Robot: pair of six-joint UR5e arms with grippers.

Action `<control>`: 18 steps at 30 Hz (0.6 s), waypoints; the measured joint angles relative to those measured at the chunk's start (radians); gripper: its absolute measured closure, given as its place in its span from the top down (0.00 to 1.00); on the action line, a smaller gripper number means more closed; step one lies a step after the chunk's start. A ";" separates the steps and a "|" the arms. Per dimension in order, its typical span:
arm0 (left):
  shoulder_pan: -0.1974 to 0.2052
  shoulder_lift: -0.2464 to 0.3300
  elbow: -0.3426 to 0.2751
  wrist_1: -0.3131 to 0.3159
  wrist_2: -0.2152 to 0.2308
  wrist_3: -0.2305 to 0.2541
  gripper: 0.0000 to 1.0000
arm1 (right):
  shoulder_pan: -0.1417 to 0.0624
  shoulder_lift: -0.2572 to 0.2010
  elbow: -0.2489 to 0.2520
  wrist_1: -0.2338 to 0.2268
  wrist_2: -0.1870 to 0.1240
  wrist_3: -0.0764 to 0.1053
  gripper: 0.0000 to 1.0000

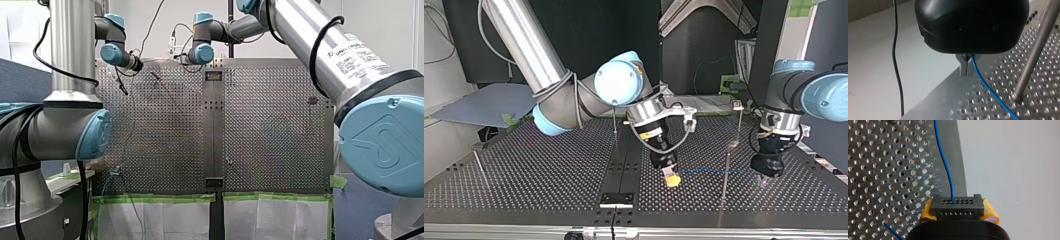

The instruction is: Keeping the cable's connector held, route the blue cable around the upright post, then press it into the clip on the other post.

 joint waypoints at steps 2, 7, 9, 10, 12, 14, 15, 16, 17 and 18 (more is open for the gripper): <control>0.004 -0.004 0.000 0.009 0.003 -0.001 0.00 | -0.002 0.004 0.000 0.001 0.008 -0.001 0.00; -0.001 -0.022 0.000 0.020 0.016 -0.005 0.00 | -0.005 0.024 0.000 0.003 0.016 -0.008 0.00; -0.005 -0.036 0.000 0.020 0.030 -0.003 0.00 | -0.006 0.032 0.000 0.004 0.017 -0.010 0.00; -0.007 -0.043 0.000 0.020 0.035 -0.002 0.00 | -0.007 0.035 0.001 0.005 0.017 -0.011 0.00; -0.007 -0.054 -0.001 0.021 0.038 0.000 0.00 | -0.011 0.042 0.001 0.007 0.017 -0.012 0.00; -0.005 -0.063 0.000 0.021 0.035 0.001 0.00 | -0.014 0.045 0.003 0.009 0.017 -0.013 0.00; -0.004 -0.068 0.000 0.021 0.033 0.002 0.00 | -0.016 0.047 0.006 0.011 0.017 -0.014 0.00; -0.004 -0.073 0.000 0.021 0.032 0.003 0.00 | -0.017 0.047 0.007 0.011 0.017 -0.014 0.00; -0.005 -0.082 0.000 0.021 0.030 0.006 0.00 | -0.019 0.048 0.009 0.012 0.017 -0.014 0.00; -0.006 -0.090 0.000 0.020 0.029 0.009 0.00 | -0.021 0.049 0.014 0.013 0.017 -0.014 0.00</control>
